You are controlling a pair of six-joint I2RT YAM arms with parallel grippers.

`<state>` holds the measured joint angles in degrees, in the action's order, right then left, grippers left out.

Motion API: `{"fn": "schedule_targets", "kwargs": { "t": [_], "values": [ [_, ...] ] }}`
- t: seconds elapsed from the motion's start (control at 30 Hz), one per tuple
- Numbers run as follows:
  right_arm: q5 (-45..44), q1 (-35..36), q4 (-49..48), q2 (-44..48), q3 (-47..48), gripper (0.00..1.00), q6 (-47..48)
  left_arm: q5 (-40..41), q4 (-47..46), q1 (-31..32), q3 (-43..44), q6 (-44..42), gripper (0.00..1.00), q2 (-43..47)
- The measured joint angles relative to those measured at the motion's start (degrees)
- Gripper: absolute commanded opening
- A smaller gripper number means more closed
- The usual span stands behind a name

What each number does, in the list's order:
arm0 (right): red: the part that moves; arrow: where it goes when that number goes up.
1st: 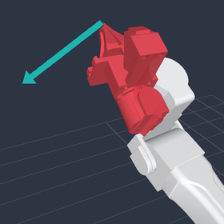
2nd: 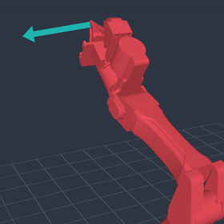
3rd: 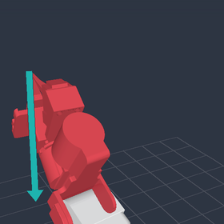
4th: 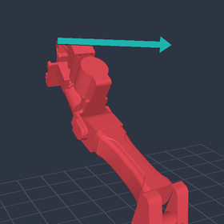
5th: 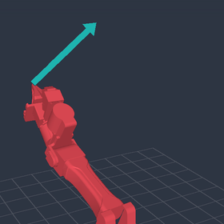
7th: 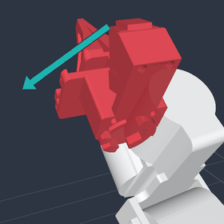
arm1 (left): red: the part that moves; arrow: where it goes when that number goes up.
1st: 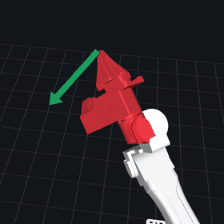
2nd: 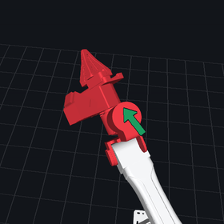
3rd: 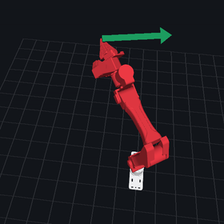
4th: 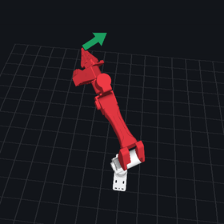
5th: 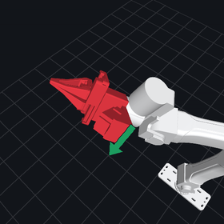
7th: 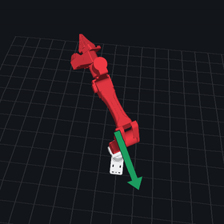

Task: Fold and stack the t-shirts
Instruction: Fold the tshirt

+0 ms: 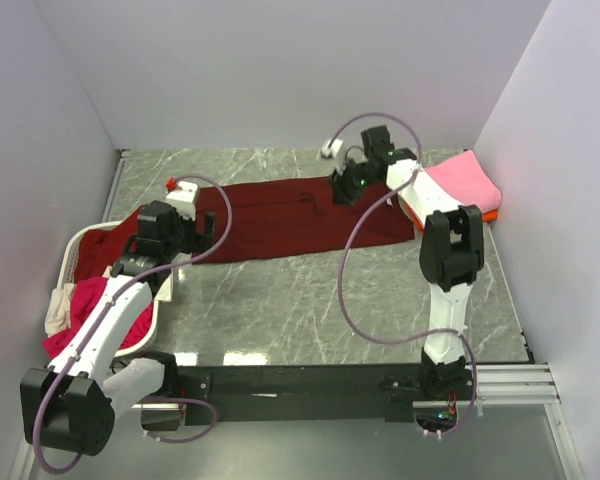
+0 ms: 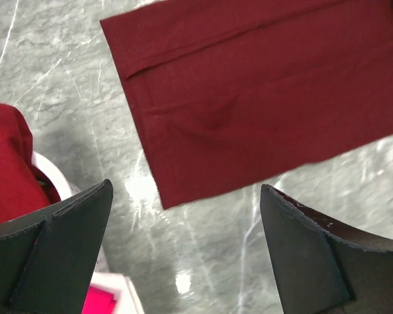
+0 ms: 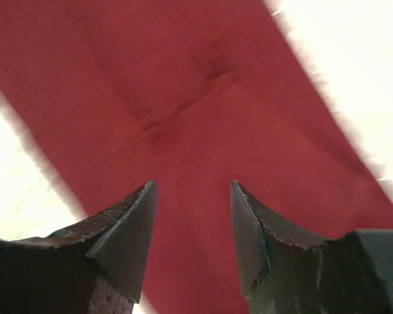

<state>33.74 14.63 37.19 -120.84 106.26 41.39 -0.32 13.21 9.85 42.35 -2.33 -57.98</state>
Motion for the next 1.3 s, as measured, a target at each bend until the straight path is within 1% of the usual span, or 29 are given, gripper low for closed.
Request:
{"fn": "schedule_targets", "kwargs": {
  "t": [0.07,0.1,0.17,0.23,0.3,0.33,0.4,0.5,0.57,0.77,0.9,1.0,1.1,1.2,1.23,1.3],
  "values": [
    [-0.7,1.8,1.0,4.5,-7.1,0.59,2.2,1.0,0.7,0.0,1.4,2.4,0.99,-0.2],
    [-1.7,3.9,0.8,7.1,-11.1,0.60,3.1,2.2,1.1,0.0,2.4,3.6,0.99,-0.3],
    [-5.3,11.0,-1.7,12.1,-19.1,0.62,4.3,5.5,1.0,0.0,4.1,5.4,0.99,0.3],
    [-8.4,19.2,-4.8,14.1,-23.1,0.62,4.8,9.9,0.7,0.0,4.2,6.7,0.99,2.8],
    [-12.0,28.0,-9.0,13.8,-24.2,0.63,5.0,13.7,0.3,0.0,3.4,7.6,1.00,7.0],
    [-13.4,31.7,-11.2,13.1,-24.2,0.64,5.1,15.7,-0.1,0.0,2.7,7.9,0.99,9.8],
    [-17.1,36.8,-15.0,11.0,-23.3,0.64,5.2,19.7,-1.5,0.0,0.7,8.3,0.99,16.5],
    [-22.3,40.5,-18.3,5.0,-18.6,0.64,4.8,23.2,-4.4,0.0,-2.3,8.7,1.00,24.8],
    [-25.7,41.8,-20.1,-0.1,-14.1,0.64,4.3,24.6,-5.9,0.0,-3.2,8.8,0.99,27.6],
    [-33.6,44.7,-23.3,-10.0,-5.3,0.62,2.1,25.9,-6.5,0.0,-3.5,8.9,0.99,27.0],
    [-36.3,45.7,-24.3,-14.6,0.0,0.59,0.0,25.9,-6.6,0.0,-3.9,9.0,1.00,27.5],
    [-37.7,46.2,-24.9,-15.3,0.6,0.52,-1.1,25.9,-6.6,0.0,-4.0,9.0,0.99,28.0],
    [-38.5,46.2,-24.9,-15.5,0.7,0.41,-2.0,25.7,-6.6,0.0,-4.0,9.0,1.00,28.2],
    [-38.7,46.2,-24.5,-15.6,0.7,0.21,-2.5,25.5,-6.6,0.0,-4.0,9.0,0.99,28.3],
    [-38.6,46.2,-24.3,-15.6,0.7,0.09,-2.7,25.5,-6.6,0.0,-4.0,9.0,0.99,28.4],
    [-38.4,46.2,-24.0,-15.6,0.7,0.01,-2.8,25.4,-6.6,0.0,-4.0,9.0,1.00,28.5]
  ]
}}
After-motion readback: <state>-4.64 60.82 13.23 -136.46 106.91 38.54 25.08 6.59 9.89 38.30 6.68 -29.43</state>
